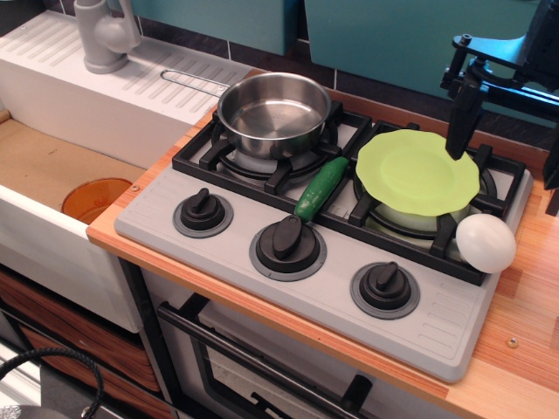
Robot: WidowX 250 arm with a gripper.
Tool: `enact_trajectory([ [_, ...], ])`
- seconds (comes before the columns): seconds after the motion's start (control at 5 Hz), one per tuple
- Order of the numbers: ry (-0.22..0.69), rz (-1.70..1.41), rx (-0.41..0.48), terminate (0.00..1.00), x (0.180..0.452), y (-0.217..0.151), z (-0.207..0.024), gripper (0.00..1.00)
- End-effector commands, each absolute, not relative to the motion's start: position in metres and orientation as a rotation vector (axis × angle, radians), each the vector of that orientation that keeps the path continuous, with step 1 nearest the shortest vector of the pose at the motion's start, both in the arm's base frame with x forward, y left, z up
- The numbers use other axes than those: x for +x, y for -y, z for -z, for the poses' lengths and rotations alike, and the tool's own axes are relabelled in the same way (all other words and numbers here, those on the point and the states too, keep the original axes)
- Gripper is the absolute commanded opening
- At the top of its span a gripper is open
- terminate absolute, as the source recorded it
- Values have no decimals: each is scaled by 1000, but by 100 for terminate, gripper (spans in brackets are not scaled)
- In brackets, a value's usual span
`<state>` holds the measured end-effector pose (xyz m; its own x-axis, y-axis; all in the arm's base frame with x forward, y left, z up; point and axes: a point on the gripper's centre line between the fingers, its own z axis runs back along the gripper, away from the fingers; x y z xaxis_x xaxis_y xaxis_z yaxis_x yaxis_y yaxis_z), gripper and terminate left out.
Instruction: Put mushroom on plate and pickle in pot or pan on stove
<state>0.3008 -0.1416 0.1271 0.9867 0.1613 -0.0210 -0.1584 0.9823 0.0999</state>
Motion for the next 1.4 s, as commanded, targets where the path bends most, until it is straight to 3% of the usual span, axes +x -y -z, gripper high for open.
enact_trajectory([
  [0.0, -29, -161, 98, 0, 301, 142, -127, 100],
  [1.2, 97, -165, 26, 0, 317, 156, -64, 100],
])
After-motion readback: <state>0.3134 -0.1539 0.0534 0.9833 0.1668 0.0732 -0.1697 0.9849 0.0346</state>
